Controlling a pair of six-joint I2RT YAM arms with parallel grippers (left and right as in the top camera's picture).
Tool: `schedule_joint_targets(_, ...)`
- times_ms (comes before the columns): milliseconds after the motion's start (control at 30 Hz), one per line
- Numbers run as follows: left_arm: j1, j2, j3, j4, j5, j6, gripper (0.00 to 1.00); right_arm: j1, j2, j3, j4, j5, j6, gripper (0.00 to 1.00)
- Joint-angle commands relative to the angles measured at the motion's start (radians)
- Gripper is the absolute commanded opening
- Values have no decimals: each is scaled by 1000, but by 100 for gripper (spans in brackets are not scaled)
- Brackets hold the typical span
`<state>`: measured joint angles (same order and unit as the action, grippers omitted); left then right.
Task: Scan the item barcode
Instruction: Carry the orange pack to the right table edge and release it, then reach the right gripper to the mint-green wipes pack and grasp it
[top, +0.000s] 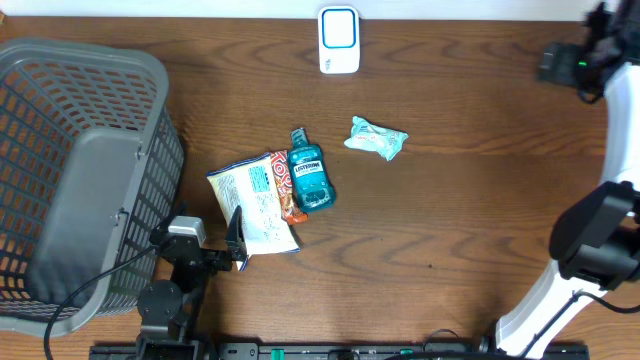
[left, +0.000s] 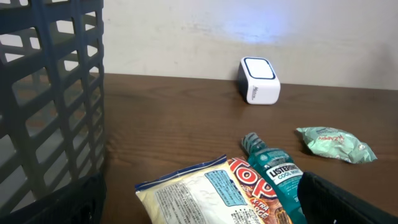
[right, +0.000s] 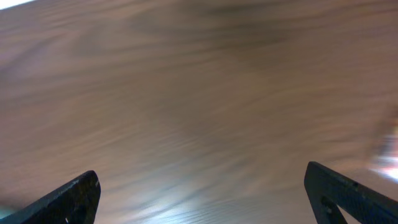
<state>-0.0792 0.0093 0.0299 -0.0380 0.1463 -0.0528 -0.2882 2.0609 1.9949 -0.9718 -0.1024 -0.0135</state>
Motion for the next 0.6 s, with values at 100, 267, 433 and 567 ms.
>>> schedule_joint_targets(100,5,-5,-26,-17,-2,-5,98,183,32,-2,-116,-307,-17,99)
schedule_joint_targets(267,5,-5,-26,-17,-2,-5,98,354,36,-2,-201,-182,-142,99)
schedule_joint_targets(433,5,-5,-26,-17,-2,-5,98,512,40,-20,-222,-21,-153,99)
schedule_joint_targets(567,5,-5,-26,-17,-2,-5,98,607,45,-112,-169,135,-152,99)
